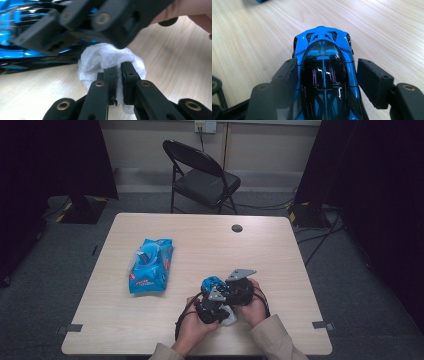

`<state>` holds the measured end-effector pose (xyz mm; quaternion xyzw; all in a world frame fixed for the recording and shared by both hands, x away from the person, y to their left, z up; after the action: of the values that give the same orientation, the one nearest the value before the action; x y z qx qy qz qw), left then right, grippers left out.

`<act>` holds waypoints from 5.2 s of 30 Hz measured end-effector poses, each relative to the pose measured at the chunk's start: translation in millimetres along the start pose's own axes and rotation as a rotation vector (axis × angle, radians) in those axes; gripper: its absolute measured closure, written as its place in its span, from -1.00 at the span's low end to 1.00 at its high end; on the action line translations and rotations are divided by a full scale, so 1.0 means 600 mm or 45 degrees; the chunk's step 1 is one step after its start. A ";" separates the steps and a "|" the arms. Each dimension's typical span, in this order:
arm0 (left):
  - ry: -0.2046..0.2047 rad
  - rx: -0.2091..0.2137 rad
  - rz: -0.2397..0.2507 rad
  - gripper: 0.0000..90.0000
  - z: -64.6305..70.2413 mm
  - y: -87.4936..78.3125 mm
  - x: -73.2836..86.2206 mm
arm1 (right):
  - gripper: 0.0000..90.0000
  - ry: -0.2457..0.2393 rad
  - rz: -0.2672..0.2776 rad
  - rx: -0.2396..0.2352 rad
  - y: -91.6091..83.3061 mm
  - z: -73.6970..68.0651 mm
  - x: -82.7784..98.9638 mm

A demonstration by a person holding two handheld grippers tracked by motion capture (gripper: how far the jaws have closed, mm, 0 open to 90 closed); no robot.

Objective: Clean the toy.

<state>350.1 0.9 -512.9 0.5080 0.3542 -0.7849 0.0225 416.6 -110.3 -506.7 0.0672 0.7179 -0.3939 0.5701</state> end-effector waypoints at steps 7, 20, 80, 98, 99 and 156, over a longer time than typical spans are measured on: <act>-0.003 0.072 0.001 0.88 0.017 0.003 0.004 | -0.24 0.002 0.001 -0.001 0.000 0.000 0.000; -0.044 0.025 0.010 0.88 -0.016 -0.052 0.019 | -0.23 0.004 0.005 -0.005 -0.001 0.001 0.001; -0.072 -0.251 -0.002 0.88 -0.112 -0.048 -0.006 | -0.24 0.011 0.006 -0.005 0.000 0.001 0.001; -0.043 -0.182 -0.007 0.88 -0.072 -0.029 -0.006 | -0.24 0.014 0.006 -0.004 0.000 0.001 0.001; -0.039 -0.183 -0.007 0.88 -0.071 -0.029 -0.006 | -0.24 0.014 0.006 -0.005 0.000 0.001 0.001; 0.031 0.063 0.039 0.87 0.033 -0.003 0.000 | -0.19 0.043 0.021 -0.014 -0.014 0.005 -0.006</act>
<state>333.8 -9.4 -507.4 0.5232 0.3272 -0.7867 0.0175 415.6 -116.5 -499.6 0.0768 0.7288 -0.3841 0.5616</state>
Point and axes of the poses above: each handheld gripper's, and its own axes: y roughly forward along the jaws, x roughly out of its underside, z roughly to its right, the point moved 3 cm from there along y, roughly forward along the jaws, and after that the axes turned 13 degrees about z, right-handed, at the moved point
